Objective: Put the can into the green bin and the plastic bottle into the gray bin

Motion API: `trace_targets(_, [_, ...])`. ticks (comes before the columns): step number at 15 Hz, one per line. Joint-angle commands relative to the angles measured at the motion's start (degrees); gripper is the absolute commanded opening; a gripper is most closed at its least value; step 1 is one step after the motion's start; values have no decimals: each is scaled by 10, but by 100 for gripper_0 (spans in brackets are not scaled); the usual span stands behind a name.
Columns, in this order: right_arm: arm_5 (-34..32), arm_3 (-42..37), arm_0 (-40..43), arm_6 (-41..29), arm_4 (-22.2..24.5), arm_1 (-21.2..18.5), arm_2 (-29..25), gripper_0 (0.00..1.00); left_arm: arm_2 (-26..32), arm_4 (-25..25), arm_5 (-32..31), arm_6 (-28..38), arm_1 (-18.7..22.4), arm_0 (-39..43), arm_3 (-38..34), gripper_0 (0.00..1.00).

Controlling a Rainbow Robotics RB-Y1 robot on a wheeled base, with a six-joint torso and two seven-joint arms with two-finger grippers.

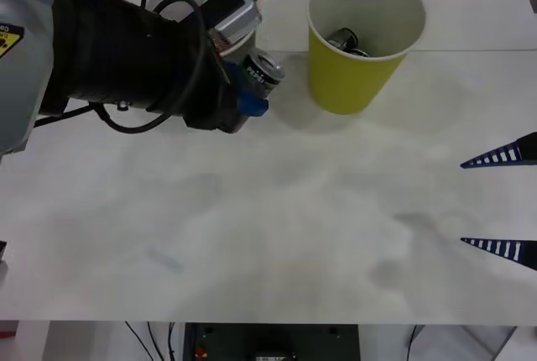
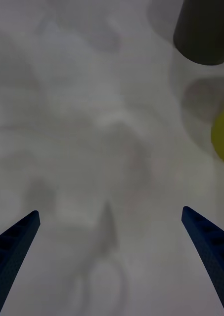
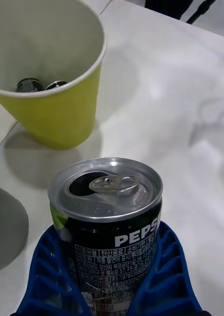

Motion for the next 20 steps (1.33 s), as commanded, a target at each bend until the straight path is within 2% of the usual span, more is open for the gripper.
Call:
trace_targets(1, [0, 0, 0, 0, 0, 0, 0, 100, 0, -1, 0, -1, -37, -67, 73, 0])
trace_targets(6, [0, 0, 0, 0, 0, 0, 0, 100, 0, -61, 0, -2, -127, -209, 233, 0])
trace_targets(10, [0, 0, 0, 0, 0, 0, 0, 100, -40, -112, 0, -2, -167, -319, 357, 0])
trace_targets(15, [0, 0, 0, 0, 0, 0, 0, 100, -40, -164, 0, -12, -206, -387, 495, 1])
trace_targets(18, [0, 0, 0, 0, 0, 0, 0, 100, -40, -174, 78, -20, -223, -425, 600, 1])
trace_targets(20, [0, 0, 0, 0, 0, 0, 0, 100, -40, -179, 124, -23, -227, -434, 636, 0])
